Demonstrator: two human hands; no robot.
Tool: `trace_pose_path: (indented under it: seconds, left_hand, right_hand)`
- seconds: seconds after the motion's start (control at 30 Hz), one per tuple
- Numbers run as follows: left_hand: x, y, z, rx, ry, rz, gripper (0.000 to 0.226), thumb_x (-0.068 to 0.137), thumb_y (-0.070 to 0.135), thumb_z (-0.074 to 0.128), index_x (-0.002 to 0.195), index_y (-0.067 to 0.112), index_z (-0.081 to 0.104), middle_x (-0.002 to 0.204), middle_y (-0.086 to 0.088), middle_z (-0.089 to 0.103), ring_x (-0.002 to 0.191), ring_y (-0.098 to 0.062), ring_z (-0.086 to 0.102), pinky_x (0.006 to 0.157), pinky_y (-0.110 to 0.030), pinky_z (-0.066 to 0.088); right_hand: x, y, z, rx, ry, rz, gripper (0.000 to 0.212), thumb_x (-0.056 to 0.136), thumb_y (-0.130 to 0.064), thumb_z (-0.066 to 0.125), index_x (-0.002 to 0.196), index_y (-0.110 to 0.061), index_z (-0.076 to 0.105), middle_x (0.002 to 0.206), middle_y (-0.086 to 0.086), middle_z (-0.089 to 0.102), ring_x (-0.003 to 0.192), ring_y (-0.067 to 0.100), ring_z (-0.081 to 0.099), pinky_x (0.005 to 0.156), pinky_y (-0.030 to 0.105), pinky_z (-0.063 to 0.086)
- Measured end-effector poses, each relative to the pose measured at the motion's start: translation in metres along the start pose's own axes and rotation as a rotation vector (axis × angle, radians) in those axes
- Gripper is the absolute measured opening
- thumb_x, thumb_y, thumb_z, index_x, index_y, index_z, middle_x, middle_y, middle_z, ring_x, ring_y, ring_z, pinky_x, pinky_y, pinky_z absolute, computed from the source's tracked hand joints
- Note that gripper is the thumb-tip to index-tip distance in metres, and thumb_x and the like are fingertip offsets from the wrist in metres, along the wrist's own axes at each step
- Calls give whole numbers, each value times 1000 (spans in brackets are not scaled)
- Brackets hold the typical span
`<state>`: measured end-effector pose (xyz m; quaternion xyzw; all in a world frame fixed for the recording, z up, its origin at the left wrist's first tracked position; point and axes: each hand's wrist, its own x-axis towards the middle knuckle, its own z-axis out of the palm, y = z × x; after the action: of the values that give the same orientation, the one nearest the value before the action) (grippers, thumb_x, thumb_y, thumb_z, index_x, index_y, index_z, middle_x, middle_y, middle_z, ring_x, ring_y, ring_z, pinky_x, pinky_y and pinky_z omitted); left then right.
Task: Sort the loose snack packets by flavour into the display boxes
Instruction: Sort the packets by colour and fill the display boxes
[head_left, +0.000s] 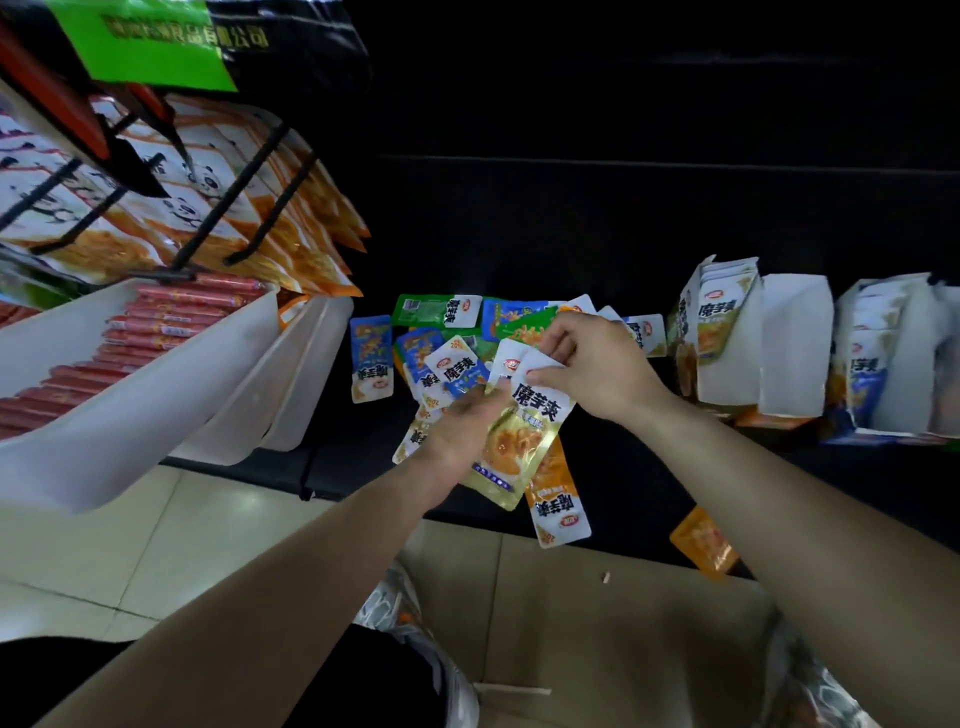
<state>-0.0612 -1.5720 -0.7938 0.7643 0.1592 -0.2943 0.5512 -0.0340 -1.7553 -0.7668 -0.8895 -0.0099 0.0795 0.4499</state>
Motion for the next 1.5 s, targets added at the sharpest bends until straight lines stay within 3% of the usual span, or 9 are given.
trace_pose_path:
  seconds: [0.07, 0.17, 0.27, 0.37, 0.7, 0.87, 1.17, 1.33, 1.5]
  left_hand:
    - [4, -6, -1, 135, -58, 1, 97, 66, 79, 66, 138, 19, 48, 136, -5, 59, 122, -25, 59, 109, -49, 42]
    - [22, -18, -8, 29, 38, 14, 42, 90, 41, 70, 119, 13, 58, 107, -4, 72, 87, -10, 71, 84, -31, 57]
    - [40, -30, -14, -112, 262, -65, 21, 97, 25, 62, 113, 12, 59, 98, -5, 73, 71, -12, 70, 65, -26, 55]
    - [51, -44, -15, -162, 358, -114, 25, 97, 25, 62, 117, 12, 57, 99, -8, 71, 65, -17, 71, 76, -40, 61]
    - [66, -44, -26, -146, 393, -79, 24, 98, 21, 60, 119, 8, 57, 103, -9, 69, 65, -10, 64, 39, -13, 46]
    - [67, -54, -24, -137, 392, -96, 28, 96, 23, 63, 119, 7, 57, 106, -12, 71, 66, -16, 69, 46, -21, 53]
    - [55, -47, -14, -112, 334, -76, 27, 97, 25, 62, 119, 12, 58, 100, -6, 71, 76, -17, 69, 63, -27, 56]
    - [46, -46, -9, -58, 347, -65, 30, 96, 32, 62, 120, 14, 59, 103, -6, 70, 90, -26, 69, 83, -37, 56]
    - [43, -48, -4, -44, 317, -71, 35, 92, 39, 65, 120, 17, 59, 111, -8, 70, 94, -29, 71, 87, -47, 59]
  right_hand:
    - [6, 9, 8, 58, 99, 21, 33, 75, -30, 88, 92, -20, 62, 82, -2, 63, 74, 11, 59, 66, 25, 49]
    - [16, 33, 21, -162, 167, 37, 37, 96, -41, 62, 129, -23, 57, 118, 0, 61, 103, 19, 61, 82, 33, 50]
    - [27, 65, 40, -556, -167, -2, 60, 105, -44, 39, 159, -28, 19, 167, -1, 15, 150, 26, 23, 116, 43, 31]
    - [32, 87, 56, -732, -404, 27, 67, 105, -53, 29, 160, -34, -4, 167, -6, -18, 155, 20, -8, 124, 52, 8]
    - [2, 111, 41, -877, -248, 22, 55, 102, -43, 39, 152, -22, 30, 161, 2, 24, 146, 29, 22, 115, 50, 29]
    - [19, 105, 74, -814, -370, -5, 72, 102, -51, 40, 160, -30, 3, 168, -1, -9, 155, 27, -2, 123, 54, 11]
    - [-9, 115, 68, -955, -318, -8, 43, 97, -29, 49, 137, -13, 51, 140, 11, 44, 123, 37, 47, 91, 46, 52]
    - [-24, 117, 59, -856, -280, 155, 67, 90, -54, 64, 137, -9, 46, 138, 12, 42, 125, 34, 48, 92, 45, 53]
    - [-29, 119, 61, -642, -130, 325, 75, 85, -45, 75, 141, -11, 39, 140, 18, 43, 132, 39, 42, 102, 49, 50]
